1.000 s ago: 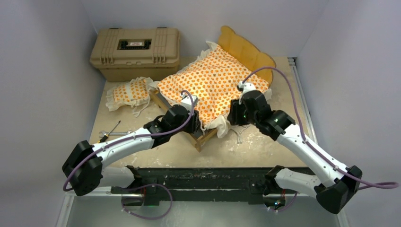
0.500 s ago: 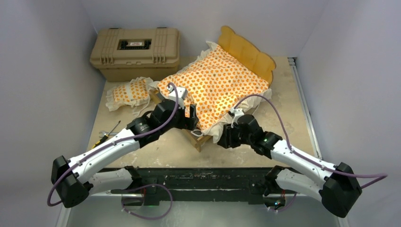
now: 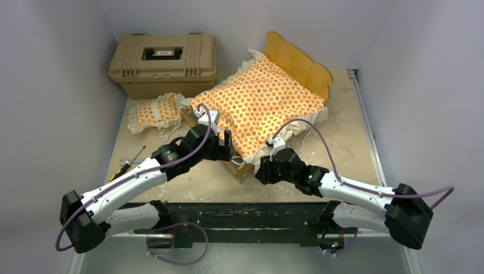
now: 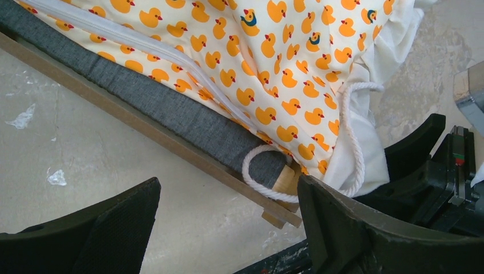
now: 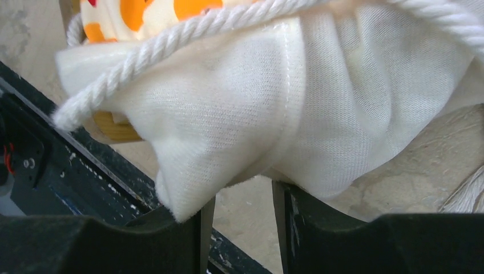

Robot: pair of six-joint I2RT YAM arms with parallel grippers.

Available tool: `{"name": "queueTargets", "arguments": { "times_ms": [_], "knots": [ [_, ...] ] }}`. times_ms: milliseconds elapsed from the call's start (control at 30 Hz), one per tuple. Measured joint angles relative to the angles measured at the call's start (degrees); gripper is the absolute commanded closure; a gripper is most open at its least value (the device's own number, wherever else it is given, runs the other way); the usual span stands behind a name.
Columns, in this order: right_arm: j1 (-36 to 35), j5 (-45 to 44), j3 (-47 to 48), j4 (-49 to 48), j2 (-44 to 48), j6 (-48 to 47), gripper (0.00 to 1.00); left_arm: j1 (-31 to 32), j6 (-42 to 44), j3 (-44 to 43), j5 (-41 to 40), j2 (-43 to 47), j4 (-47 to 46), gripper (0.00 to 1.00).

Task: Set up the pet bed
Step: Cross the ropes on the bed frame.

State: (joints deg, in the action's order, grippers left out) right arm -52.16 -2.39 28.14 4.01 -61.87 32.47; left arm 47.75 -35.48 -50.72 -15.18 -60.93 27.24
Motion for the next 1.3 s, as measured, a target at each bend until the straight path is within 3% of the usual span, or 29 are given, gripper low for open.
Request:
{"name": "queueTargets", "arguments": {
  "times_ms": [133,367,567,733,867,1167,1300],
  "knots": [
    [-0.3,-2.5,0.0,-1.2,1.8,2.0,0.54,0.1,0.1,1.2,1.9,0.4,-1.6,0.10],
    [-0.3,-6.0,-0.5,-1.0,5.4,4.9,0.53,3.9,2.0,11.3,4.5,4.3,-7.0,0.09],
    [-0.3,-12.9,-0.8,1.0,12.5,7.6,0.44,16.7,5.9,11.8,-0.7,2.2,-10.0,0.09],
    [-0.3,-23.4,0.6,9.1,21.2,12.2,0.28,30.6,10.1,1.5,-9.6,-11.3,-8.9,0.09],
    [-0.3,-33.5,7.1,18.9,25.9,16.7,0.16,37.0,11.7,-8.3,-14.2,-23.5,-6.6,0.09],
    [-0.3,-49.2,18.9,32.0,30.7,21.8,0.11,38.5,12.3,-24.3,-23.5,-46.4,6.2,0.09],
    [-0.3,-50.8,19.0,33.3,31.5,21.9,0.10,38.5,12.0,-26.2,-28.5,-52.8,11.8,0.17]
  ]
}}
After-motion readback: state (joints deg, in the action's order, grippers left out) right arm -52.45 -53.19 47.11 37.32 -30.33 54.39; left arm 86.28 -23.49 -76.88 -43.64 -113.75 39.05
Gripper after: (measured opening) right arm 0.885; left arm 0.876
